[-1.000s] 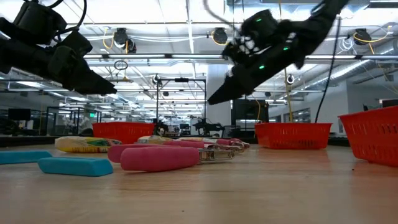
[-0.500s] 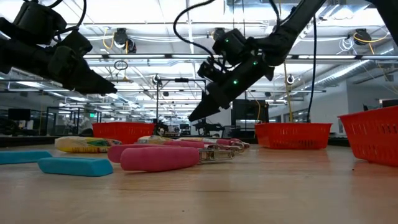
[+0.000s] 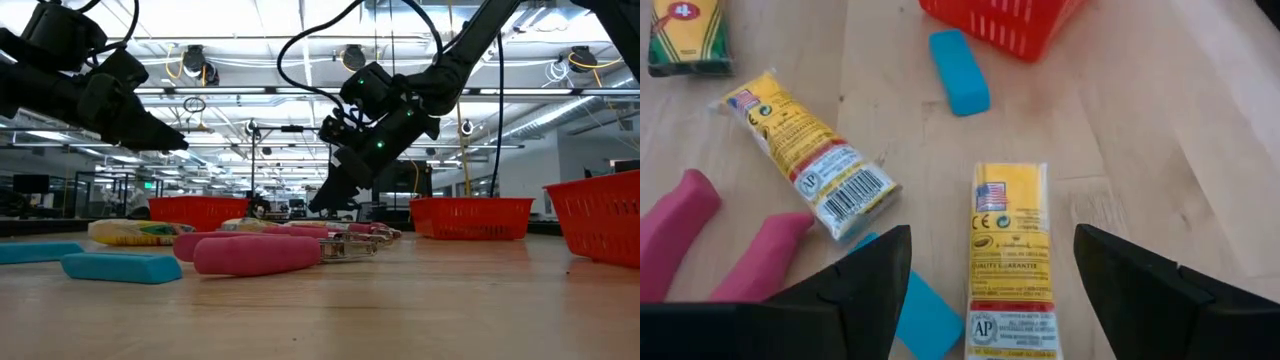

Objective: Pick & Place School Supplies
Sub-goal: Put the yellow crayon box into the top right red bin

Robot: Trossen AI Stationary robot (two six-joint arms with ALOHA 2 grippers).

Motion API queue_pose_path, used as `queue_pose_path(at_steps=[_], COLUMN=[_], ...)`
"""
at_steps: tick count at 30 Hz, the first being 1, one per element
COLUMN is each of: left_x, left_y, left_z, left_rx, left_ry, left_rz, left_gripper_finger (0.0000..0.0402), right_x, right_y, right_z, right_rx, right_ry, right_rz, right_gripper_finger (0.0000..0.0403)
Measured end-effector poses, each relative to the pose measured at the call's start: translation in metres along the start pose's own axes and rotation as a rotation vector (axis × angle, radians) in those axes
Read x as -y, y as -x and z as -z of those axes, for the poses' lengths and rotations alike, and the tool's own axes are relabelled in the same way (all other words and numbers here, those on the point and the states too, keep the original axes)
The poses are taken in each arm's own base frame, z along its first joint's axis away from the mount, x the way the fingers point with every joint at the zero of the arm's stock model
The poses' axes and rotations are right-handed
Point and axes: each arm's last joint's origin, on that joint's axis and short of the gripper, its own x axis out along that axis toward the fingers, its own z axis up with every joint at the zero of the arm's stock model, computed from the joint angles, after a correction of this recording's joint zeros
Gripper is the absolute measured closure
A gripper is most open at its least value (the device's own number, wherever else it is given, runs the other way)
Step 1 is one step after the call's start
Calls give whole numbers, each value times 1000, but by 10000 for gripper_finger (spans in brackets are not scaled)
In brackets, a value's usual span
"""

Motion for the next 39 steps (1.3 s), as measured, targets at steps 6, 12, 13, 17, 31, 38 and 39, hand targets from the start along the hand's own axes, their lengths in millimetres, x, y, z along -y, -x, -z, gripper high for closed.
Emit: queue_pose_path(at_steps=[6, 12, 13, 17, 31, 38, 39], left_x=[0, 0, 0, 0, 0, 0, 0], left_y=[0, 0, 0, 0, 0, 0, 0], left_z=[0, 0, 0, -1, -1, -1, -1], left_rx=[1, 4, 5, 6, 14, 10, 10], left_ry=[0, 1, 1, 1, 3, 3, 3], left_rz=[0, 0, 0, 0, 0, 0, 0], left_gripper_finger=[183, 183, 183, 183, 183, 183, 183], right_x=[8, 14, 15, 14, 9, 2, 0], right_y=[1, 2, 2, 3, -17, -20, -20], right_z=[2, 5, 6, 9, 30, 29, 29], right_rx=[-12, -30, -38, -69, -149, -149, -149], right_ry=[-14, -34, -38, -39, -30, 19, 22], right_rz=[16, 24, 24, 18, 9, 29, 27], right_gripper_finger=[133, 133, 133, 133, 150, 248, 273])
